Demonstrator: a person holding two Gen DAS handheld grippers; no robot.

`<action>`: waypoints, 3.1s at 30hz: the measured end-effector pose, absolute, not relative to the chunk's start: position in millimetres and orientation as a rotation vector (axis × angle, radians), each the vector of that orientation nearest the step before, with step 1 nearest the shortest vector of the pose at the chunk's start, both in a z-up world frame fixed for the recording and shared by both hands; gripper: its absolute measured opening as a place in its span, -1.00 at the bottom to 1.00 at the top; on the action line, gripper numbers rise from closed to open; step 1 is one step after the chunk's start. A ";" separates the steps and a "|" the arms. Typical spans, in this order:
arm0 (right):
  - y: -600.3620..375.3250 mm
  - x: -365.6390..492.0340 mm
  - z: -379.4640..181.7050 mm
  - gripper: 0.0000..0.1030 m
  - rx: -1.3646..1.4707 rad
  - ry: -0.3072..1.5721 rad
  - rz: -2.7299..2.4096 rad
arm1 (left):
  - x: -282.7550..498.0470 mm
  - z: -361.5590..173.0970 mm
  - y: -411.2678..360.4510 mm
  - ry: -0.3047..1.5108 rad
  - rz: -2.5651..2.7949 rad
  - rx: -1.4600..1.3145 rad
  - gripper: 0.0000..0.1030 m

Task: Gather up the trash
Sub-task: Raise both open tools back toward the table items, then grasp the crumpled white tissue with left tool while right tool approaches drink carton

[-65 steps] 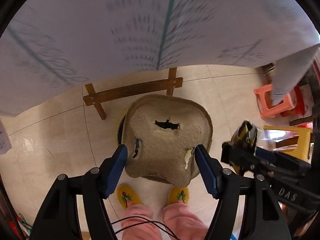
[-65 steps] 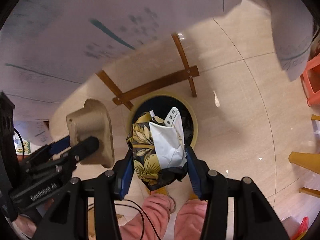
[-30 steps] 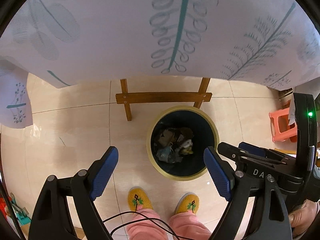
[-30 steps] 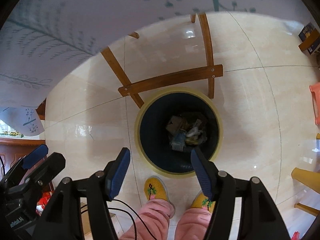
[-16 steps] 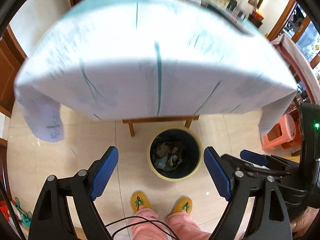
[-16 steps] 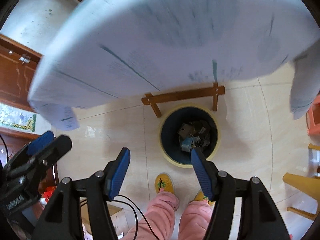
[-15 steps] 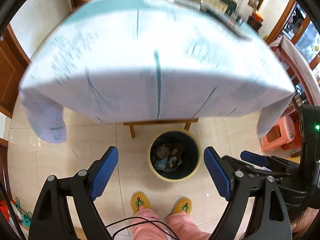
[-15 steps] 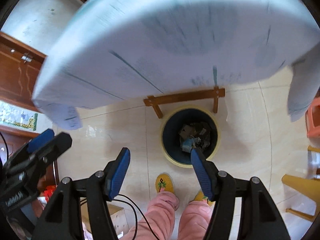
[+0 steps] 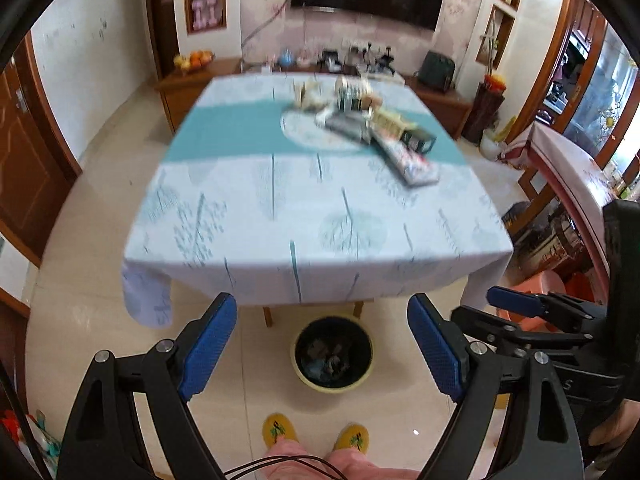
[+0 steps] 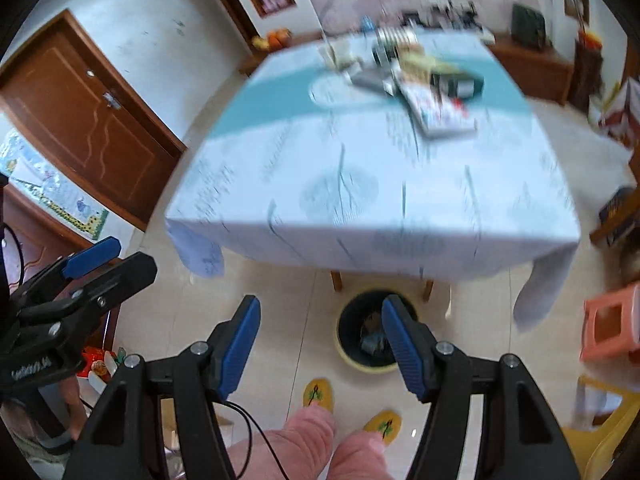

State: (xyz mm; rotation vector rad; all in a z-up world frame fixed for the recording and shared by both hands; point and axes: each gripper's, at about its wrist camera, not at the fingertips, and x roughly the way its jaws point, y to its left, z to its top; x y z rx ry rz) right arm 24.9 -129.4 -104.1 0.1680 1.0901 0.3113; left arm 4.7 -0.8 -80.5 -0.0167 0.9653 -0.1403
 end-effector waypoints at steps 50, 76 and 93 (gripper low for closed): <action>-149.4 431.1 -102.0 0.24 0.334 1.068 -0.191 | 544.7 -165.5 -10.4 1.083 -0.407 0.154 0.67; -170.0 554.3 -206.1 0.45 0.763 1.236 -0.457 | 561.5 -174.7 66.7 1.033 -0.364 -0.056 -0.66; -170.0 556.1 -233.9 0.46 0.961 1.224 -0.484 | 551.0 -185.3 105.8 1.063 -0.310 -0.109 -0.66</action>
